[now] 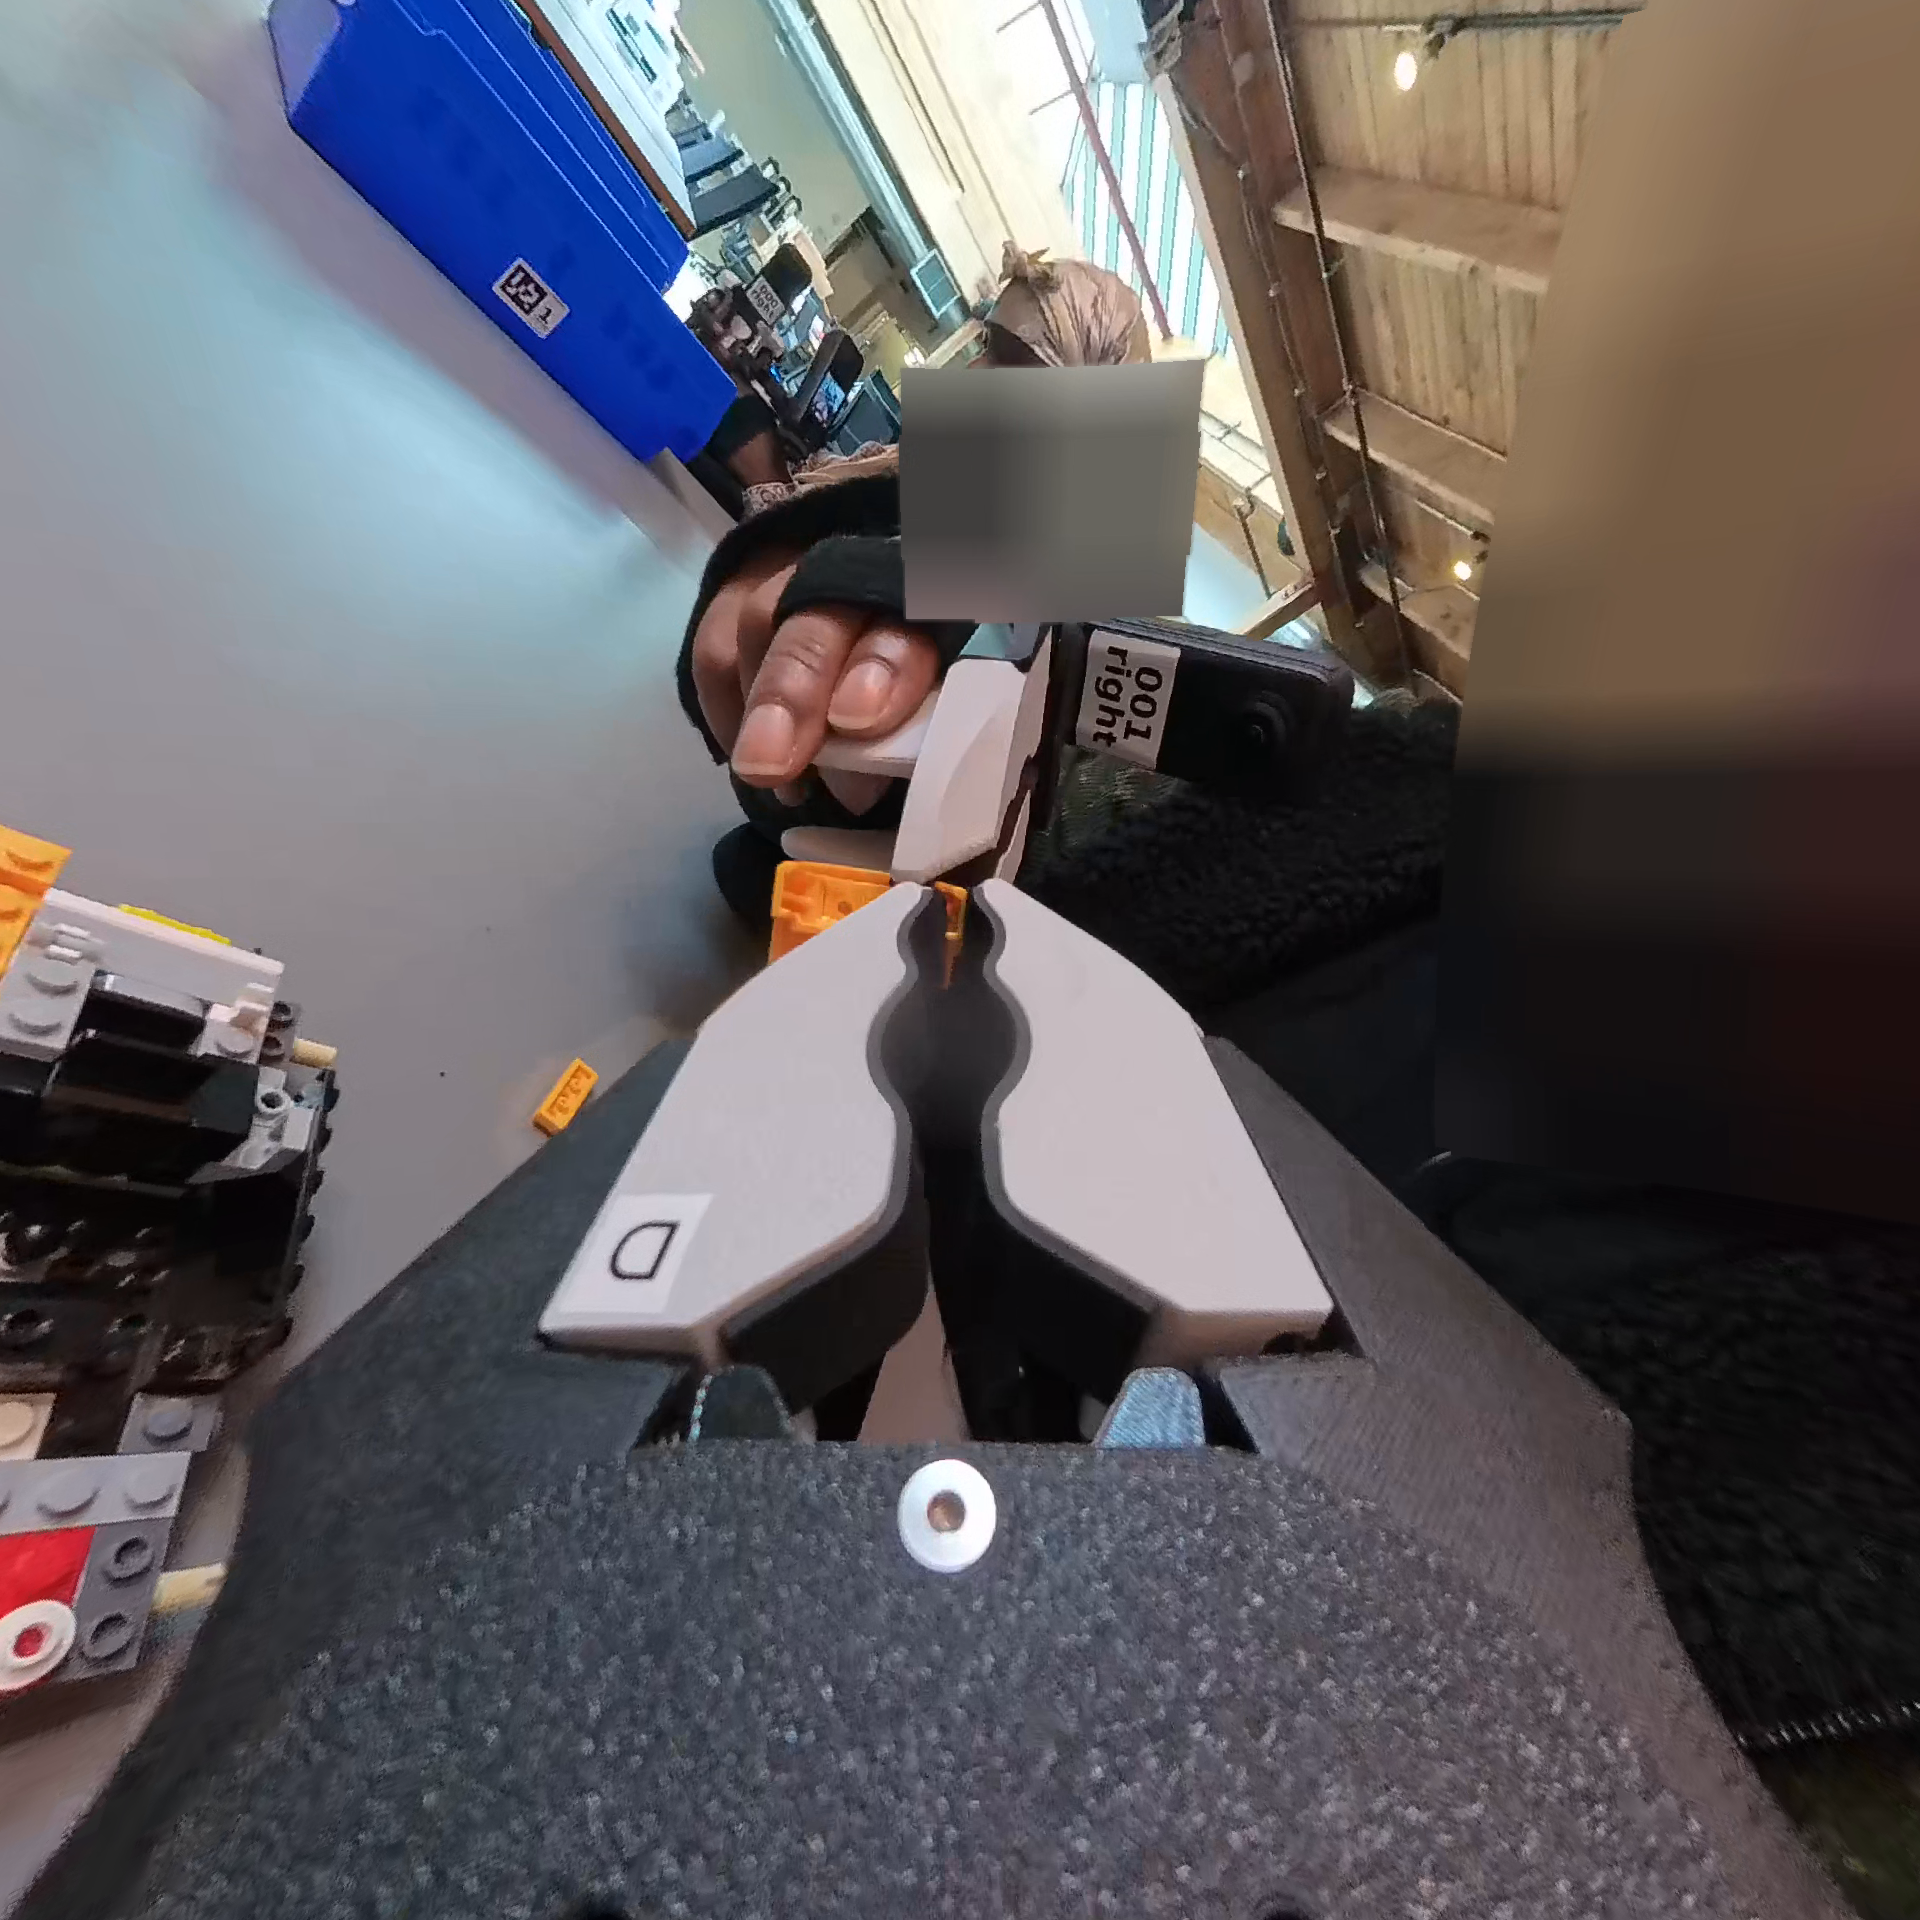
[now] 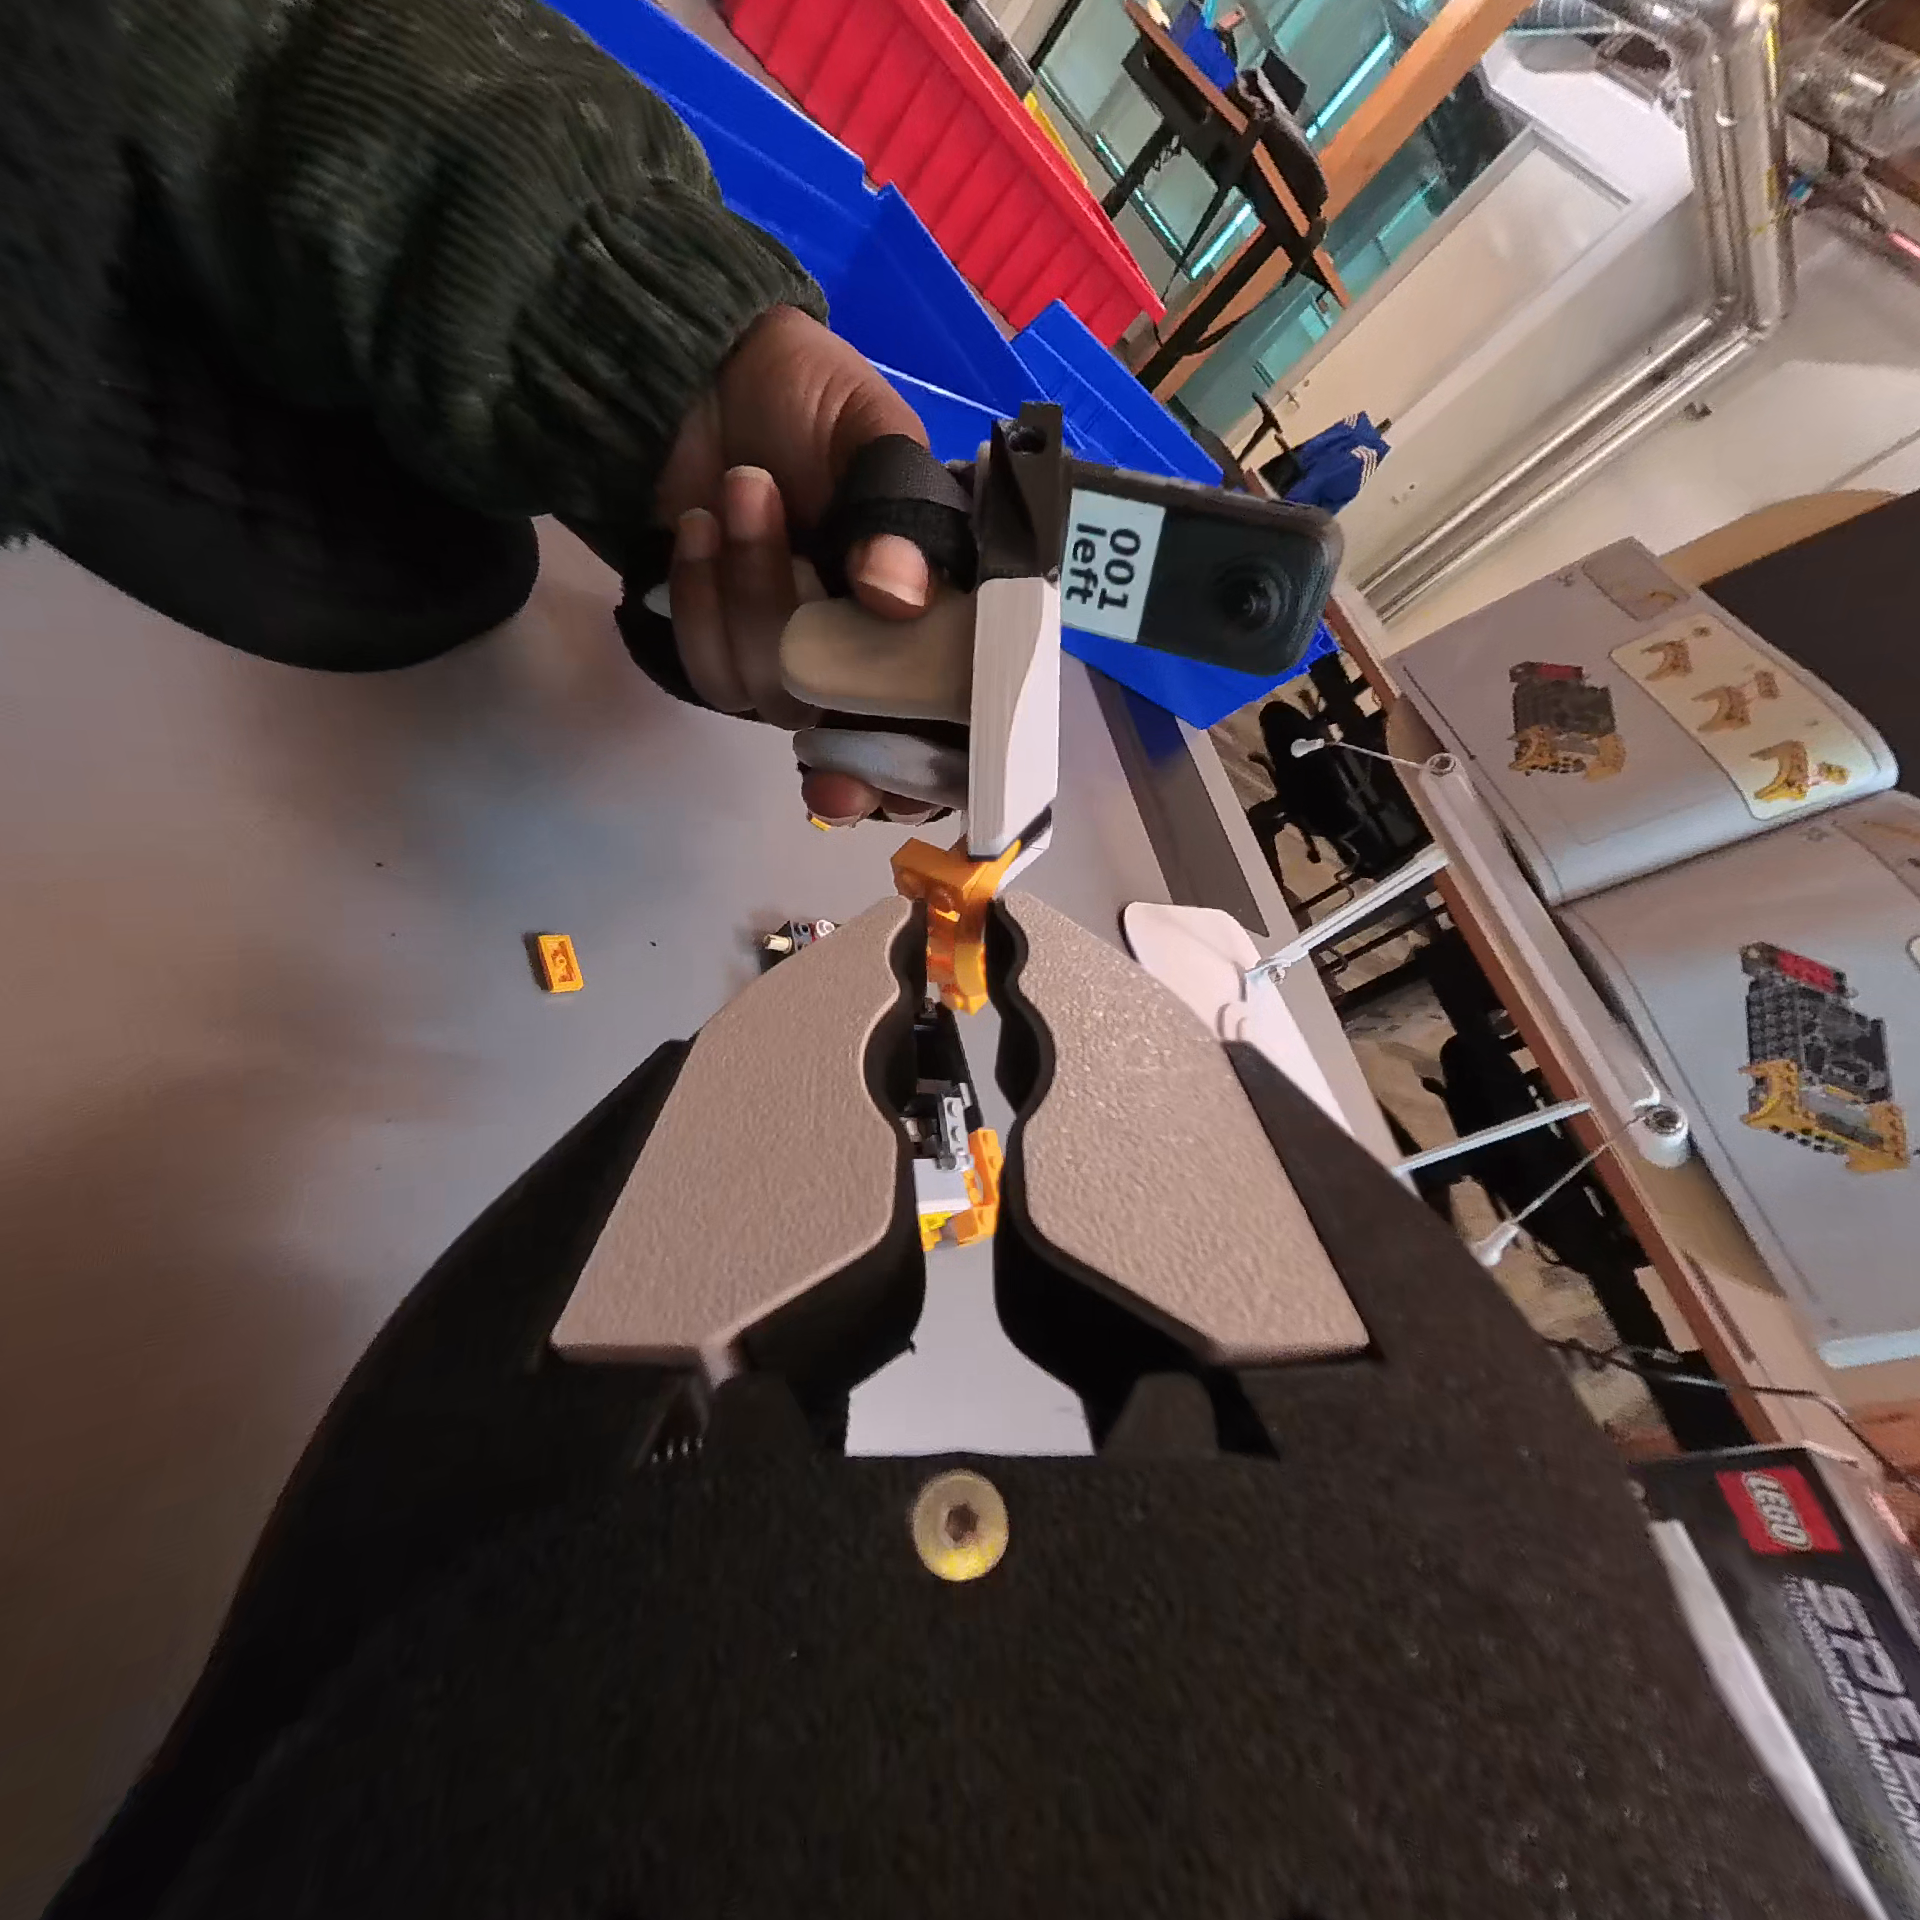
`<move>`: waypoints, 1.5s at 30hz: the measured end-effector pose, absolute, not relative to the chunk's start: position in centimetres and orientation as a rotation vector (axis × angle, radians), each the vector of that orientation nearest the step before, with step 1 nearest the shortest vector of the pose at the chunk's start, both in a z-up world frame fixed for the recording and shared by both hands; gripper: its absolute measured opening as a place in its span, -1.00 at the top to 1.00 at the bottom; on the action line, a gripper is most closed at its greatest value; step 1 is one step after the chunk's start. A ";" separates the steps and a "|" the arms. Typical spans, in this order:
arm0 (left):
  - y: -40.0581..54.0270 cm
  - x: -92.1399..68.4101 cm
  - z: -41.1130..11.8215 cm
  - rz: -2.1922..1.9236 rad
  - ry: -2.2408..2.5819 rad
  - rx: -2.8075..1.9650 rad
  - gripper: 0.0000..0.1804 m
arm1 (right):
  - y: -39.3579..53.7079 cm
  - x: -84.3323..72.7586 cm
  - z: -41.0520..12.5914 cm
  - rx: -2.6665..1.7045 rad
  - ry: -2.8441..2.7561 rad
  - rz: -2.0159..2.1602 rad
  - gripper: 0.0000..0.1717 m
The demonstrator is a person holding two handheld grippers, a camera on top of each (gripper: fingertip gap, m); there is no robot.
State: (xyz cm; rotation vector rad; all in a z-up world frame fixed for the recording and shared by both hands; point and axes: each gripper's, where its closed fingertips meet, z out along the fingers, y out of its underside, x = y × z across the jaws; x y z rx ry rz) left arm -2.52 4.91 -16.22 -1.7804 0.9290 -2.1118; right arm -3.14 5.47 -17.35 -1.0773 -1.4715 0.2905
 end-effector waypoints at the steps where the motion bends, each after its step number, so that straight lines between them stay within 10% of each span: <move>1: 4.9 -2.5 -16.2 -2.120 0.921 -1.781 0.95 | 5.5 -3.1 -17.3 -1.099 -1.466 0.309 0.89; 21: 6.6 -1.5 -16.0 -1.090 1.241 -1.516 0.90 | 7.2 -2.1 -14.5 -1.539 -0.880 1.538 0.91; 45: 8.2 -1.1 -15.9 -1.189 1.002 -1.602 0.90 | 9.3 -1.4 -15.3 -1.639 -0.890 1.021 0.82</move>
